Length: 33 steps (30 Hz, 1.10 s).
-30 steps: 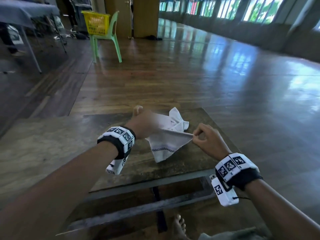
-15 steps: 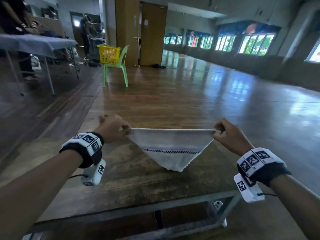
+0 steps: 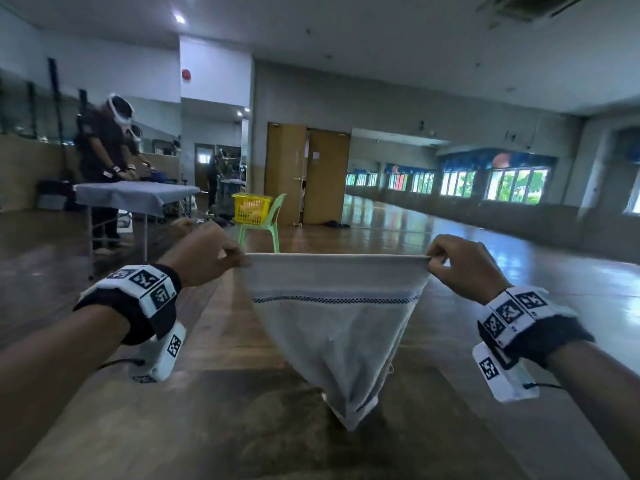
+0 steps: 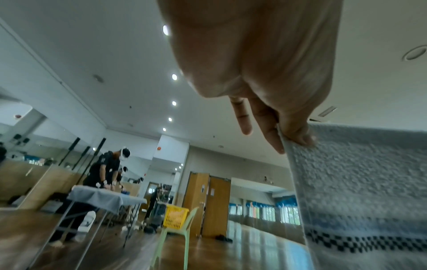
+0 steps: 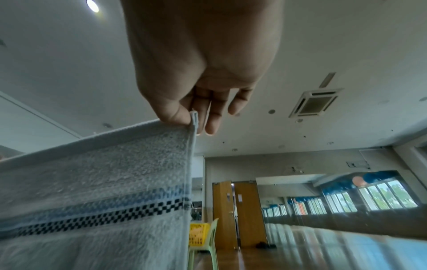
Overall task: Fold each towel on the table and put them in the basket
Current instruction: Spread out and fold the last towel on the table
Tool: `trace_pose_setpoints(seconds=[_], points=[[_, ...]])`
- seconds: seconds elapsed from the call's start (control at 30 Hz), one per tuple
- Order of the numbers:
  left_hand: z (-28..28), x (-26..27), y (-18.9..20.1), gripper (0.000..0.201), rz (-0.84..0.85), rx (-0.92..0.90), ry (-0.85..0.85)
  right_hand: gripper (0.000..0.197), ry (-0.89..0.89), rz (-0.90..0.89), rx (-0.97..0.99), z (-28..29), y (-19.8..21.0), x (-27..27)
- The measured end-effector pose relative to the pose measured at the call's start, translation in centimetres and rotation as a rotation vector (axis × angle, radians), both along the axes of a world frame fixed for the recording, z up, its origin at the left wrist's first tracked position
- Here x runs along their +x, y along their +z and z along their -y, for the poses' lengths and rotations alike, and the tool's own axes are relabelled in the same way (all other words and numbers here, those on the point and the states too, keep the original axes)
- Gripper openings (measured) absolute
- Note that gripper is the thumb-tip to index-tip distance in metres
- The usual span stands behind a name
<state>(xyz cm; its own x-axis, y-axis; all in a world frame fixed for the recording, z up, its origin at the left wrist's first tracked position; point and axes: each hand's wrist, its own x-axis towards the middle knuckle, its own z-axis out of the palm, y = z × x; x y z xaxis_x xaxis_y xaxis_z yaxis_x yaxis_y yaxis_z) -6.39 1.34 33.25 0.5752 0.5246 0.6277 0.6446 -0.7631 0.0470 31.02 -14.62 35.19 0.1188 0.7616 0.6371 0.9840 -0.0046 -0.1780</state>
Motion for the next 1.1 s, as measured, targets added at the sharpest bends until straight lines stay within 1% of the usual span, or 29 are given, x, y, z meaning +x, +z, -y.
trace_pose_setpoints(seconds=[0.1,0.17,0.23,0.27,0.33,0.4,0.57,0.67,0.73,0.8,0.83,0.9,0.93,0.97,1.03,1.1], points=[[1.4,-2.1,4.6,0.009,0.016,0.127,0.032,0.007,0.049,0.028,0.112,0.3,3.9,-1.5],[1.8,-3.7,7.2,0.012,0.012,0.191,0.075,0.007,0.072,0.029,0.149,1.0,6.3,-2.4],[3.2,-5.0,9.7,0.017,0.027,0.238,0.082,0.008,0.071,0.054,0.196,2.1,8.5,-3.3],[4.3,-5.5,10.8,0.016,0.033,0.263,0.091,0.008,0.072,0.06,0.216,2.6,9.6,-3.7],[6.6,-6.3,13.2,0.013,0.034,0.265,0.084,0.008,0.088,0.067,0.234,3.9,11.7,-4.5],[8.3,-7.2,15.3,0.014,0.03,0.276,0.103,0.009,0.114,0.084,0.256,5.1,13.7,-5.1],[11.8,-9.5,20.5,0.032,0.026,0.34,0.21,0.012,0.098,0.107,0.365,7.6,18.5,-6.5],[12.8,-10.5,23.0,0.057,0.009,0.395,0.272,0.01,0.098,0.127,0.391,8.1,20.4,-7.1],[12.6,-11.2,24.0,0.064,0.0,0.37,0.281,0.009,0.106,0.143,0.392,7.8,21.1,-7.3],[12.3,-11.1,24.4,0.062,0.002,0.339,0.291,0.009,0.11,0.142,0.386,6.8,21.3,-7.2],[11.9,-10.9,24.3,0.055,-0.003,0.321,0.305,0.009,0.115,0.135,0.378,6.1,21.0,-7.1],[10.9,-10.0,23.2,0.033,-0.03,0.254,0.331,0.009,0.116,0.134,0.343,4.4,19.9,-7.0],[9.7,-9.7,22.1,0.025,-0.037,0.206,0.322,0.01,0.117,0.132,0.312,3.1,18.9,-6.9],[8.3,-9.4,20.7,0.021,-0.04,0.153,0.292,0.011,0.124,0.132,0.277,1.7,17.5,-6.7],[4.9,-9.0,16.8,0.025,-0.06,0.058,0.251,0.01,0.127,0.135,0.184,-1.4,14.1,-5.9],[2.1,-8.4,13.1,0.024,-0.117,0.001,0.272,0.01,0.117,0.141,0.072,-4.1,10.8,-5.2]])
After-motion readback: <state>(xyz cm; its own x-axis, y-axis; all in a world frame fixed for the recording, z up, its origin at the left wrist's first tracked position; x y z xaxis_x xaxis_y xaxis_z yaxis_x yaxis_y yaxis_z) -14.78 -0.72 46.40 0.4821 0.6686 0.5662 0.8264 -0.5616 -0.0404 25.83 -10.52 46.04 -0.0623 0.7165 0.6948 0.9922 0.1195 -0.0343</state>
